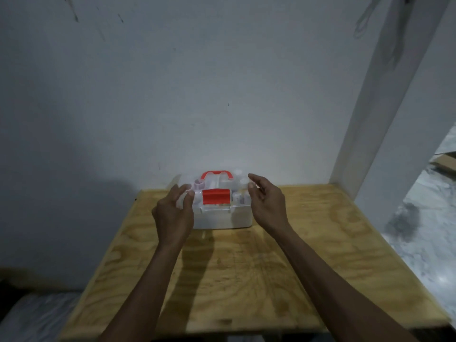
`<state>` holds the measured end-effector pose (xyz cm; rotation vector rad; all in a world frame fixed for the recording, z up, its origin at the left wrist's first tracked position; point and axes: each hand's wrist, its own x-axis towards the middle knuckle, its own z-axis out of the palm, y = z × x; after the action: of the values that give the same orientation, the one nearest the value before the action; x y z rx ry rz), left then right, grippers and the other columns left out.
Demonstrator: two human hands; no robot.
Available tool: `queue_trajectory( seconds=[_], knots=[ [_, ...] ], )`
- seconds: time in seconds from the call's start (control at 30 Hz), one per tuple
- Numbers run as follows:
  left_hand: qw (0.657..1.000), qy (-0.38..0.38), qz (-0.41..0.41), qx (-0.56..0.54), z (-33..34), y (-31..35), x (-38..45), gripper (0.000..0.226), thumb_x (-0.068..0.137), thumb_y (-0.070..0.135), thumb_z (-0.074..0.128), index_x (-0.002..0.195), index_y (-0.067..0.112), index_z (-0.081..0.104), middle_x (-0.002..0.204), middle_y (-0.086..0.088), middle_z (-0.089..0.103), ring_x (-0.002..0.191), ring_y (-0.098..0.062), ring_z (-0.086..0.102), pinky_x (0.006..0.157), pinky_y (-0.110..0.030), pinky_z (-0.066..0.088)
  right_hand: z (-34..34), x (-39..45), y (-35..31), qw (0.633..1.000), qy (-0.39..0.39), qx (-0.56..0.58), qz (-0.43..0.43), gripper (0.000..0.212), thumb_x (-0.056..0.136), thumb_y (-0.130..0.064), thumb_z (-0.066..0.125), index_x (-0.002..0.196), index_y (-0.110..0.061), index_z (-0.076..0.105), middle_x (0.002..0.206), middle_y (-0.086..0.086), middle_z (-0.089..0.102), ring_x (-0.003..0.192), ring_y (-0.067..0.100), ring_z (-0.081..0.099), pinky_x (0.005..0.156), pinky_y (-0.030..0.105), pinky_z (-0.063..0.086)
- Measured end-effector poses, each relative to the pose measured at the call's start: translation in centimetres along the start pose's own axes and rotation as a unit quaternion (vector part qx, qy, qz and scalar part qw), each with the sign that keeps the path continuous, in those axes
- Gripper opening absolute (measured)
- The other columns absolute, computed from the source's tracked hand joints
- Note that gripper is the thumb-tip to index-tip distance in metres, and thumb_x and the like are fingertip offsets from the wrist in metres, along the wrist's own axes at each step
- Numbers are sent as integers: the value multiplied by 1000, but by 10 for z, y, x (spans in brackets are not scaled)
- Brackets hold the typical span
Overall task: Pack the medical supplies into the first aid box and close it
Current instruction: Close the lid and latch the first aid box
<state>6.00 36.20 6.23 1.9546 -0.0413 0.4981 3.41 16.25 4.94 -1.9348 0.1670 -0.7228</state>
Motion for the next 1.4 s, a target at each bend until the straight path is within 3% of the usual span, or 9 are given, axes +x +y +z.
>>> queue_trajectory(
  seconds=[0.17,0.37,0.6,0.7,0.83,1.0,1.07,1.2,1.4],
  knots=[
    [999,-32,25,27,0,-4,-7,31,92,28,63,122,21,69,143,-6,53,130,-20,51,100,-22,34,3,-9,2,999,-16,-39,-26,32,100,-21,51,130,-16,60,137,2,59,130,12,51,105,19,36],
    [995,-57,55,60,1,-1,-4,34,97,29,57,126,15,65,147,-11,47,133,-25,47,102,-25,32,4,-13,2,996,-44,-75,-37,36,102,-25,47,136,-15,55,147,3,48,139,16,40,114,35,34],
    [993,-66,82,62,1,-9,-5,34,98,29,55,127,15,64,148,-11,46,135,-28,46,104,-36,40,3,-20,1,991,-55,-113,-50,40,103,-28,43,141,-16,49,152,3,41,144,18,32,116,43,32],
    [994,-67,76,48,1,0,-2,35,95,34,58,121,13,68,143,-12,51,132,-28,49,99,-31,38,4,-17,-7,987,-79,-133,-49,40,102,-31,43,139,-18,51,154,3,39,146,20,26,117,48,27],
    [996,-82,30,36,2,5,11,42,88,49,64,112,16,74,141,-10,54,130,-25,51,103,-33,38,9,-17,-18,988,-107,-113,-16,39,101,-43,41,132,-26,58,153,-1,39,148,21,16,117,49,17],
    [995,-99,-6,-1,1,6,19,28,77,46,76,97,26,78,144,-8,52,133,-24,47,106,-47,43,9,-13,-32,995,-69,-71,9,28,93,-42,59,106,-21,72,143,2,52,140,20,33,114,40,22],
    [992,-121,-18,-6,-3,7,19,33,75,42,79,104,26,76,148,-5,47,135,-26,44,105,-47,44,8,-14,-34,995,-69,-73,9,26,89,-42,65,106,-23,72,143,1,52,139,18,35,115,39,21],
    [988,-152,-7,21,-7,5,19,49,75,39,80,121,25,69,153,-1,40,137,-28,40,103,-45,43,8,-16,-26,991,-104,-84,13,45,84,-46,68,125,-29,62,151,-3,42,144,20,25,116,43,21],
    [981,-156,91,76,-2,-11,10,64,76,45,77,134,24,58,156,-5,34,138,-26,38,107,-41,36,18,-21,-8,987,-100,-124,-23,59,85,-51,66,138,-33,50,157,-6,31,147,19,15,118,49,18]
  ],
)
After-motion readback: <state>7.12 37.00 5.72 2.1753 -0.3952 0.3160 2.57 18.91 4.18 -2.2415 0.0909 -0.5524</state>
